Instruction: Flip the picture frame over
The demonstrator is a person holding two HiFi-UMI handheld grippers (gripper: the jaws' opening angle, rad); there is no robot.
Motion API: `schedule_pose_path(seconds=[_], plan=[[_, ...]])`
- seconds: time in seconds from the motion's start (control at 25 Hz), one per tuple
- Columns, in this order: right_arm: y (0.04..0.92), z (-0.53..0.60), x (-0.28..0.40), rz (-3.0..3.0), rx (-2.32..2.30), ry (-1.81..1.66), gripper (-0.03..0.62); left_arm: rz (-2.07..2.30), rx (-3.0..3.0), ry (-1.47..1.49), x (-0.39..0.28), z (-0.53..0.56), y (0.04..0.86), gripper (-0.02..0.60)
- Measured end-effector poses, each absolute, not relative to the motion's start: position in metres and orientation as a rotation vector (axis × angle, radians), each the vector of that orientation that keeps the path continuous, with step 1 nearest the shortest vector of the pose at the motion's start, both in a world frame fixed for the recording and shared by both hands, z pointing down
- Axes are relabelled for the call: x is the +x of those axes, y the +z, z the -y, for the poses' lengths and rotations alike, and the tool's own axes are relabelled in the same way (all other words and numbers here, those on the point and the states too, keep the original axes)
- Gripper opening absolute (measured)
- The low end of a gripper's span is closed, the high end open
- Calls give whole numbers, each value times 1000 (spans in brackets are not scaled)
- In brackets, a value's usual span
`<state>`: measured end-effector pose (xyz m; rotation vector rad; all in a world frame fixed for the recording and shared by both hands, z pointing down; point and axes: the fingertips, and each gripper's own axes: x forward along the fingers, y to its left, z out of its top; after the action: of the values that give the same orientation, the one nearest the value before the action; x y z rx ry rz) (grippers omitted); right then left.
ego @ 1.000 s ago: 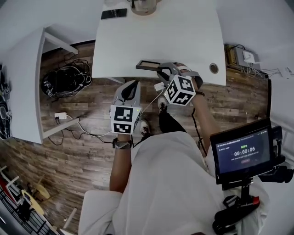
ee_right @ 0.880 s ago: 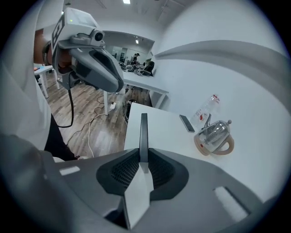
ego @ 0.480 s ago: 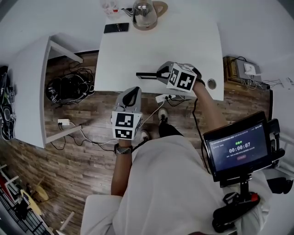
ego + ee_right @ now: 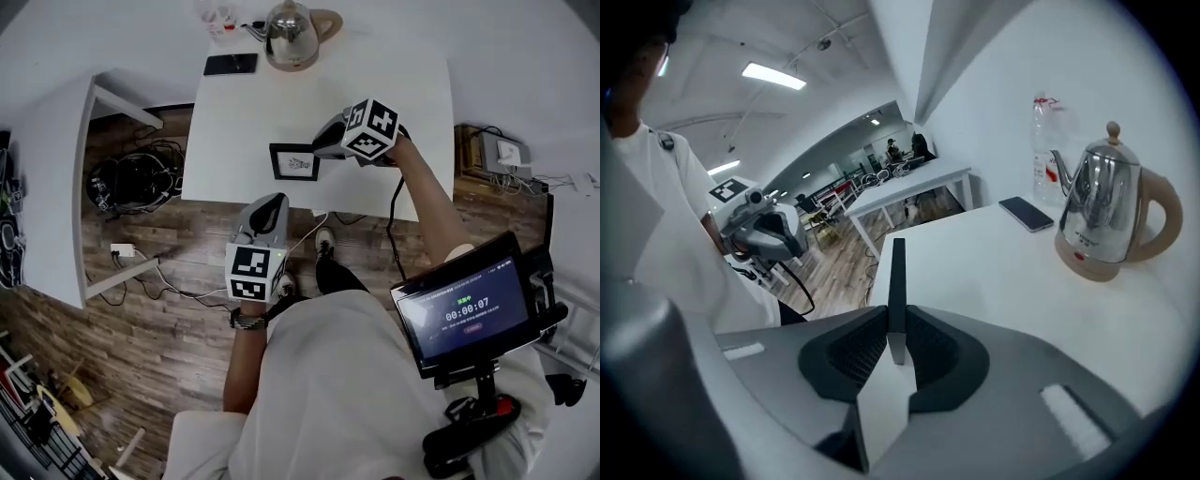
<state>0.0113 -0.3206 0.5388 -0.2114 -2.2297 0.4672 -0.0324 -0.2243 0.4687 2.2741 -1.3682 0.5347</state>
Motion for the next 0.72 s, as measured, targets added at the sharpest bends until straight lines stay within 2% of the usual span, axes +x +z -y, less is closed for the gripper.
schedule_pose_path(seconds=[0.36,0.72], plan=[[545,317,23,2189,-412,776,72,1386,2243,522,-22,222,468,5],[584,317,41,2055,-429,911,89,1376,2194,527,-16,223,485,5]])
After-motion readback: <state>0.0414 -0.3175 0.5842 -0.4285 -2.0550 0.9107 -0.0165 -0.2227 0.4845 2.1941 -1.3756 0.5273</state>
